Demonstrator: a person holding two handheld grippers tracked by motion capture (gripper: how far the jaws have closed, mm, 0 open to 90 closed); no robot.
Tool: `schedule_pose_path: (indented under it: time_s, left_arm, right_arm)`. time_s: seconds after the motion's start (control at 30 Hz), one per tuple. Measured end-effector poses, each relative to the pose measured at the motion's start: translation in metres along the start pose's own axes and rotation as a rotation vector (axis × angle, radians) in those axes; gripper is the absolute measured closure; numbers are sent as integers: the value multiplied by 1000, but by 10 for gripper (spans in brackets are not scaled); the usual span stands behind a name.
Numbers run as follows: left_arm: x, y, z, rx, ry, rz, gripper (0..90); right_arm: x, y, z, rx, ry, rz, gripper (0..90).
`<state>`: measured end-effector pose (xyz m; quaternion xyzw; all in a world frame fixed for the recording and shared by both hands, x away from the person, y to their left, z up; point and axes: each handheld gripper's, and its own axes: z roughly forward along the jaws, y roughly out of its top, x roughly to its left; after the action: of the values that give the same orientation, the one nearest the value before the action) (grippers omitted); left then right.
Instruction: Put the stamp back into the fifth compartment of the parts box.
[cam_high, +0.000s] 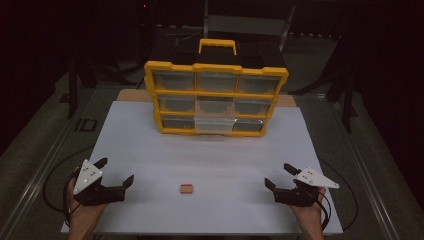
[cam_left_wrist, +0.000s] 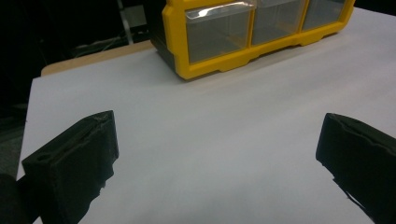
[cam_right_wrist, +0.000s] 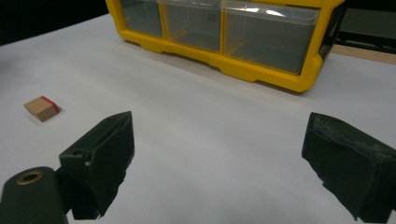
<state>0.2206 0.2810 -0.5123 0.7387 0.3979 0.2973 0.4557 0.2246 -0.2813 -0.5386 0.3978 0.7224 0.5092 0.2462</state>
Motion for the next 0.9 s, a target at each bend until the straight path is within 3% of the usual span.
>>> schedule_pose_path:
  time_s: [0.13, 0.47, 0.9]
  left_arm:
    - [0, 0, -1, -6, -2, -4, 0]
    - [-2, 3, 1, 2, -12, 14, 0]
    - [-7, 18, 12, 35, -68, 62, 0]
  right_arm:
    - [-1, -2, 0, -10, -2, 5, 90]
    - [5, -4, 6, 39, -43, -51, 90]
    - [6, -3, 8, 33, -19, -40, 90]
